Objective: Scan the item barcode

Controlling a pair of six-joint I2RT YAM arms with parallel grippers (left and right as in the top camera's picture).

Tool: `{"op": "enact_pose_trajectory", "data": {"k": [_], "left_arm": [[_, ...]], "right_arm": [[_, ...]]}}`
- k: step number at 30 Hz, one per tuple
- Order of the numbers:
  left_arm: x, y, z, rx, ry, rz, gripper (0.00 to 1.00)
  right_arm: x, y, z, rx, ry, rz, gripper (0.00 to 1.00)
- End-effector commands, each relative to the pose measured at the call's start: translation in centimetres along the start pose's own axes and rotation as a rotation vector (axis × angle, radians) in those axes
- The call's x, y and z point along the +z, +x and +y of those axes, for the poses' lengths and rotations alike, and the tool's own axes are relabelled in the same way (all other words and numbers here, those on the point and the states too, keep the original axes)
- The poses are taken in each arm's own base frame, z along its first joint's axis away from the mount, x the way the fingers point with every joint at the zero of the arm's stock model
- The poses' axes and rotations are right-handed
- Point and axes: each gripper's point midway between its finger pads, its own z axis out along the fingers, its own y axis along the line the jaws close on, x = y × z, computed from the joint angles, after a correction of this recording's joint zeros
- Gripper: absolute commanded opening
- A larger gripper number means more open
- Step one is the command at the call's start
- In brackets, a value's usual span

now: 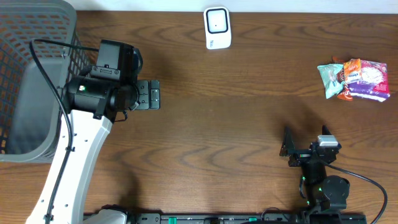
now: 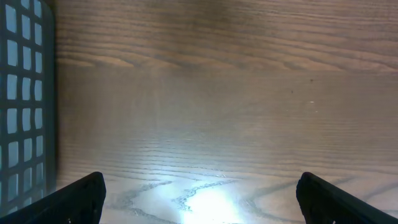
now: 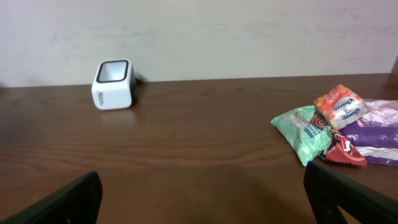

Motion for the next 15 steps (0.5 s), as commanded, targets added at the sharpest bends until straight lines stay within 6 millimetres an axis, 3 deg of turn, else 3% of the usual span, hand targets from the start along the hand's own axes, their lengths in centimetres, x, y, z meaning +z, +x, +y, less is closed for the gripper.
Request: {"op": "enact_pose_trajectory", "data": {"k": [1,15], "left_arm": [[-0.16,0.04,0.13,-0.001,-0.008,-0.003,0.98],[-0.16,0.04,0.13,-0.001,-0.008,-0.003,0.98]], "right_arm": [[-0.01,0.16,-0.22,0.007,0.010,0.002,0.99],[-0.01,0.16,-0.05,0.007,0.001,0.002,0.99]]}}
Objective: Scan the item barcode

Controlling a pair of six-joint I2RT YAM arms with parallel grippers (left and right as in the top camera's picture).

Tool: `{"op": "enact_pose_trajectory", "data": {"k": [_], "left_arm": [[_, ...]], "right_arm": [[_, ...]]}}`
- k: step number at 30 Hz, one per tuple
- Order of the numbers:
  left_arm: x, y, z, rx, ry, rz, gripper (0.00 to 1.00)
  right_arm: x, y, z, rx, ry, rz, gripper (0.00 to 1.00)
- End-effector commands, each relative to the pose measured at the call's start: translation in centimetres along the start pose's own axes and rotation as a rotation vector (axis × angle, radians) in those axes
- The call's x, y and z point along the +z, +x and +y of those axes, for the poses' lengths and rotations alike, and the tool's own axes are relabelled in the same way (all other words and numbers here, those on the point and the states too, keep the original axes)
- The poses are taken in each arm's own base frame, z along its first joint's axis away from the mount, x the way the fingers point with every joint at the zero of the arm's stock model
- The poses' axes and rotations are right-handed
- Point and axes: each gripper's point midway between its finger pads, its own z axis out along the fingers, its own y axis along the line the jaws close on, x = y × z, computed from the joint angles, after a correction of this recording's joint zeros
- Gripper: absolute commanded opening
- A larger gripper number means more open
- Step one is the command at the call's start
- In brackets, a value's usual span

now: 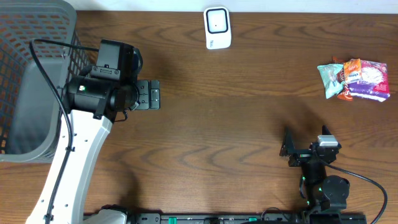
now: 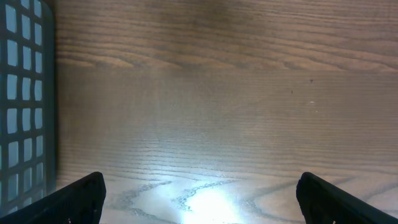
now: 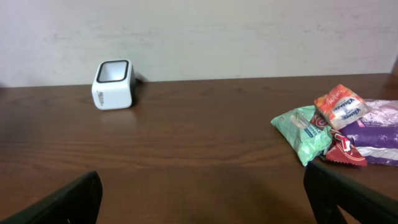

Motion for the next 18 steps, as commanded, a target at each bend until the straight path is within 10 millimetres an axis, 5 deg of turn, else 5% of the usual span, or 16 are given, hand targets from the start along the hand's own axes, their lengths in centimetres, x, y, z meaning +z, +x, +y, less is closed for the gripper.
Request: {"op": "enact_pose_trajectory", "data": {"k": [1,18], "left_arm": [[-0.16,0.04,0.13,-0.001,-0.008,-0.003,0.98],[-0.16,0.04,0.13,-0.001,-0.008,-0.003,0.98]], "right_arm": [[-0.01,0.16,-0.05,0.007,0.001,0.002,0.99],[-0.01,0.14,0.20,-0.004,-0.013,0.002,0.99]]}}
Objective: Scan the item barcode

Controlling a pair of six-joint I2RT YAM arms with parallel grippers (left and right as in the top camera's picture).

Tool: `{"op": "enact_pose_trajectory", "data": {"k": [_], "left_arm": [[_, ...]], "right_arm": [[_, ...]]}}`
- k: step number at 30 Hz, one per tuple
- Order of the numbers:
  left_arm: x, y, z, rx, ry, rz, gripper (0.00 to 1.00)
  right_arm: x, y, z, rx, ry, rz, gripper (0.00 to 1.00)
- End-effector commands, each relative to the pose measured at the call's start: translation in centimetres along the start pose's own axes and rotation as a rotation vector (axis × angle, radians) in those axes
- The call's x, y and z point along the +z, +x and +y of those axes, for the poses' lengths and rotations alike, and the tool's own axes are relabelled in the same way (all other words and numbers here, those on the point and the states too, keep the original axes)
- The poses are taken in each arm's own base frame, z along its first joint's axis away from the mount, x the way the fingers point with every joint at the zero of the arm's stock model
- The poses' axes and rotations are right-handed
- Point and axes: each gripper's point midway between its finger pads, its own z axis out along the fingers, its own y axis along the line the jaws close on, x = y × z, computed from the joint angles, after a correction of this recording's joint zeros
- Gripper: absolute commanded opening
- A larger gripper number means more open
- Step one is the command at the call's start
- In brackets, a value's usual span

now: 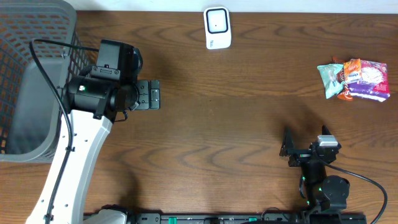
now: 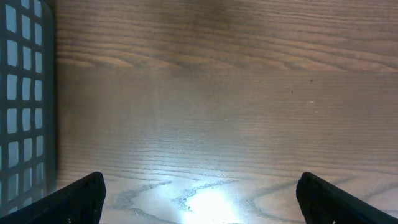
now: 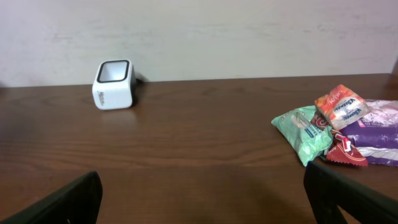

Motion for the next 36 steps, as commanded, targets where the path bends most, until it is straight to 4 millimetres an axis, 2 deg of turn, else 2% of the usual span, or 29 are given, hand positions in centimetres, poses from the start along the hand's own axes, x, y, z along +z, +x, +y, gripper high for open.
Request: {"op": "enact_pose_trajectory", "data": {"k": [1,36], "left_arm": [[-0.16,0.04,0.13,-0.001,-0.008,-0.003,0.98],[-0.16,0.04,0.13,-0.001,-0.008,-0.003,0.98]], "right_arm": [[-0.01,0.13,0.16,-0.004,-0.011,0.001,0.99],[-0.01,0.08,0.32,0.015,-0.020,-0.001,0.99]]}}
